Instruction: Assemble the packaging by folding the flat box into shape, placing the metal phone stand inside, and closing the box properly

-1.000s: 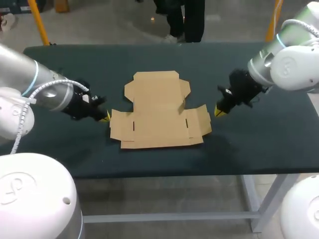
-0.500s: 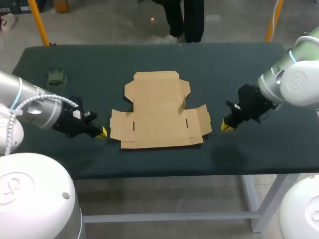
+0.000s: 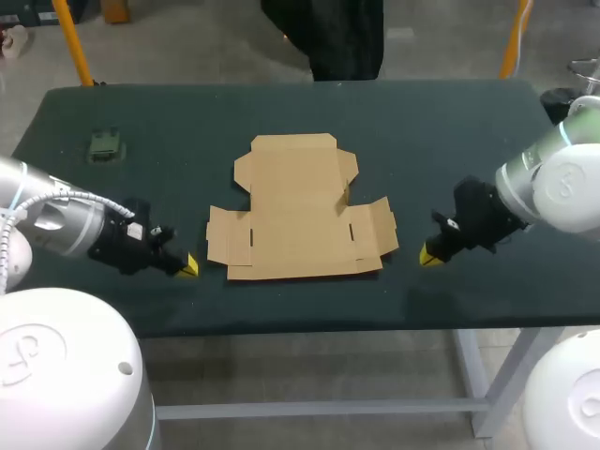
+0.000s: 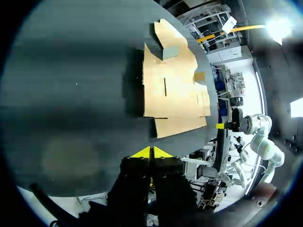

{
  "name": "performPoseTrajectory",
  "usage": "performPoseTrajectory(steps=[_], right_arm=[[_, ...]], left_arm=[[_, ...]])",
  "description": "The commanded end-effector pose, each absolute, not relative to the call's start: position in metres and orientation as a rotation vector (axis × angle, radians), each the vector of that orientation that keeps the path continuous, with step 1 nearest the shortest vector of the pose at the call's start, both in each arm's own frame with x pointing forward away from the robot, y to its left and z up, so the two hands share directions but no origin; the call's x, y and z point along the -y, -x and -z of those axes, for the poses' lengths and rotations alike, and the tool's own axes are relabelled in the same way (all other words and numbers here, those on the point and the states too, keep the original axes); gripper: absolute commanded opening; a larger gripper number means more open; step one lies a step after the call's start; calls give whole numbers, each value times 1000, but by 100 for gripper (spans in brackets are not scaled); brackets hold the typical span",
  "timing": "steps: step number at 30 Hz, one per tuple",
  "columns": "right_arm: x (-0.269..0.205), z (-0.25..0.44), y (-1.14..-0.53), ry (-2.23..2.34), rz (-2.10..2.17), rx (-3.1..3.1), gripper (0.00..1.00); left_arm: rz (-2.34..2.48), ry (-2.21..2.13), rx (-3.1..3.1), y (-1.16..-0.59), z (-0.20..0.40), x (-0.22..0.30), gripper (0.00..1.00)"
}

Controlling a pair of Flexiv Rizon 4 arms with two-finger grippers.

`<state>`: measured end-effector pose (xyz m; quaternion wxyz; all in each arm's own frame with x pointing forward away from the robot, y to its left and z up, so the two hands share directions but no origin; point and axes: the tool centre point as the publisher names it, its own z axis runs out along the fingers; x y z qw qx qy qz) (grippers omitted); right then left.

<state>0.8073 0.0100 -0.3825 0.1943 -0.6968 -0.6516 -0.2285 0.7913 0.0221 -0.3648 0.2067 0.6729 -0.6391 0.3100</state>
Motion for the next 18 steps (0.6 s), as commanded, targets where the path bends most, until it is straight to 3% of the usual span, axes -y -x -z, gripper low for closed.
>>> performPoseTrajectory(steps=[1, 18], right_arm=[[-13, 392, -798, 1973, 700, 1830, 0], [-27, 407, -798, 1948, 769, 1876, 0]], left_arm=[[-843, -1843, 1781, -794, 371, -23, 0], [-745, -1806, 1771, -807, 393, -10, 0]])
